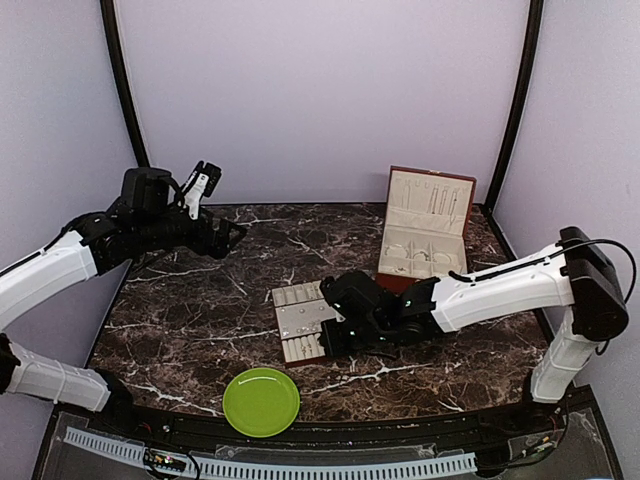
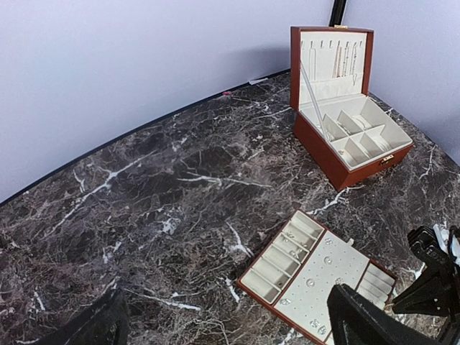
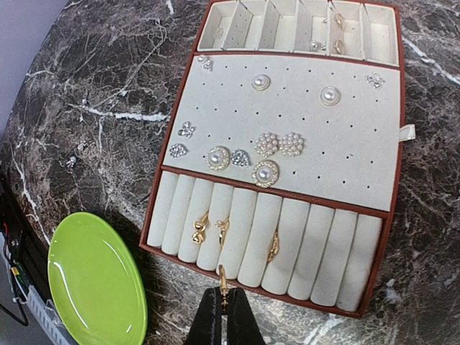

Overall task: Organize the mixed jewelry
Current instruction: Place the ring in the ring tray.

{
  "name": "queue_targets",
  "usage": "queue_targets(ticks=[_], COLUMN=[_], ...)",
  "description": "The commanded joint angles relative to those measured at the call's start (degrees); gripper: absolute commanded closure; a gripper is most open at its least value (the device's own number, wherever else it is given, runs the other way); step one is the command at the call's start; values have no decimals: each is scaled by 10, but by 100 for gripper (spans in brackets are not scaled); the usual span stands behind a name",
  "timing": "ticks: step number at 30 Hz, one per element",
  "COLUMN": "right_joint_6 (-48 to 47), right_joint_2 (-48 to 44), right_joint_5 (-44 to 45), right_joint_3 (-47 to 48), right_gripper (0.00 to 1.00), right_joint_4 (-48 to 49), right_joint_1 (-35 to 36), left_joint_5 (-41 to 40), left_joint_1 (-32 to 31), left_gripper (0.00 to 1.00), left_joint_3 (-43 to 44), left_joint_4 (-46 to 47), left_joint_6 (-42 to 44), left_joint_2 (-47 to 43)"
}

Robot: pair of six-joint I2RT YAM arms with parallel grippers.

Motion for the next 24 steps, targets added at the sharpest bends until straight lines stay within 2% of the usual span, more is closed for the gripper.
queue_targets(ticks=[1,13,24], right_joint_6=[18,44,56], right_joint_2=[33,104,84], right_joint_5=[-4,21,54], right_joint_3=[36,101,103], right_gripper=[100,100,100], right_joint_4=[-28,-90,-89], right_joint_1=[7,8,8], left_joint_5=[-48,-92,-98], left_joint_1=[1,1,1], left_gripper=[1,1,1], left_joint_3=[-8,-26,-31], left_joint_4=[-7,9,11], left_joint_6=[30,50,52], left_joint_2=[-20,-55,-56])
